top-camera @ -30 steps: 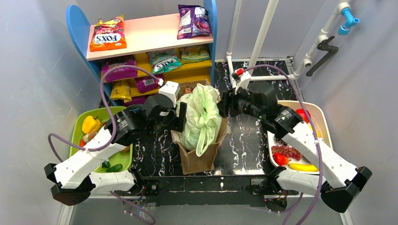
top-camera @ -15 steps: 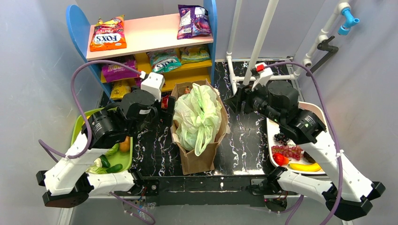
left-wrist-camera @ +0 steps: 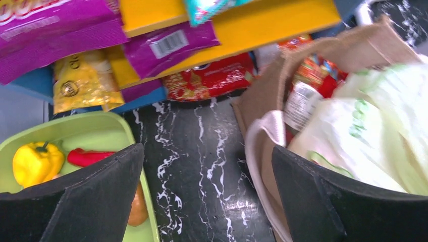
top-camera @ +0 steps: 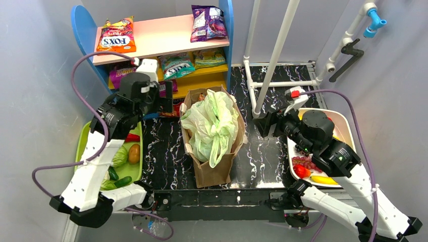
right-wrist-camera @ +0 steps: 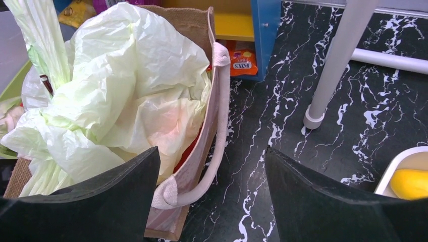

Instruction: Place the food into the grocery bag and tie it

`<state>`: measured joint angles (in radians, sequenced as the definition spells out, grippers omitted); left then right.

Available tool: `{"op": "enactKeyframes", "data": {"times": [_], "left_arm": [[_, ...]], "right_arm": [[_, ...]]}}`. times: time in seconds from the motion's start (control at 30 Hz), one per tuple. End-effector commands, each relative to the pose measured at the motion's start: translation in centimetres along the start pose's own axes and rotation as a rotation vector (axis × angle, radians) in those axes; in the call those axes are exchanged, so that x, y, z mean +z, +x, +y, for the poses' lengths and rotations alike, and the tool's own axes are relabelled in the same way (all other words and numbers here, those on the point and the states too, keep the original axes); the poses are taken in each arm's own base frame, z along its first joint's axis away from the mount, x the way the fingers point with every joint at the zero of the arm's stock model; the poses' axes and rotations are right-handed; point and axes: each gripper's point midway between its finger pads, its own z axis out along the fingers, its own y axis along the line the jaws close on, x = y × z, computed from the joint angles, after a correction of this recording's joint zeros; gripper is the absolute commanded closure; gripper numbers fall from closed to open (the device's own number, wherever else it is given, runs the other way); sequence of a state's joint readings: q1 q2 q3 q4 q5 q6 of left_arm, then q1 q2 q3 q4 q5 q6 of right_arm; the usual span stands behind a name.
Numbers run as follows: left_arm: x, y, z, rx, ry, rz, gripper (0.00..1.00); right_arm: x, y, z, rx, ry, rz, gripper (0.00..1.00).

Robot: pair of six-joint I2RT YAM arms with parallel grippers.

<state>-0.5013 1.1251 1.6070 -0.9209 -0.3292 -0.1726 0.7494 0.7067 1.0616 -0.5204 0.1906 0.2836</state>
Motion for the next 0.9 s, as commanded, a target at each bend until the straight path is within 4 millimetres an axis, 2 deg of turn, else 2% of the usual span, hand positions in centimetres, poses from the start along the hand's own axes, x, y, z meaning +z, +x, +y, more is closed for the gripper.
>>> {"op": "enactKeyframes", "data": {"times": [0.0,0.3,0.53,0.87], "left_arm": [[1.8,0.2,2.2,-0.127,-0.013,-0.002,0.02],[5.4,3.9,4.4,-0.285,-0.043,-0.039,0.02],[6.6,4.8,5.3,-0.299,-0.063,-0.055,0.02],[6.2,5.4,5.6,-0.285,-0.073,-0.064,0.02]], "right_arm": [[-0.7,-1.5,-0.3,-0.002,0.017,-0.079,0.17],[-0.7,0.2,-1.3,0.010,0.059,-0.042,0.14],[0.0,1.2,-1.6,0.016,0.069,-0.034,0.11],[0.5,0.9,-0.9,0.005,0.029,-0.043,0.11]]}}
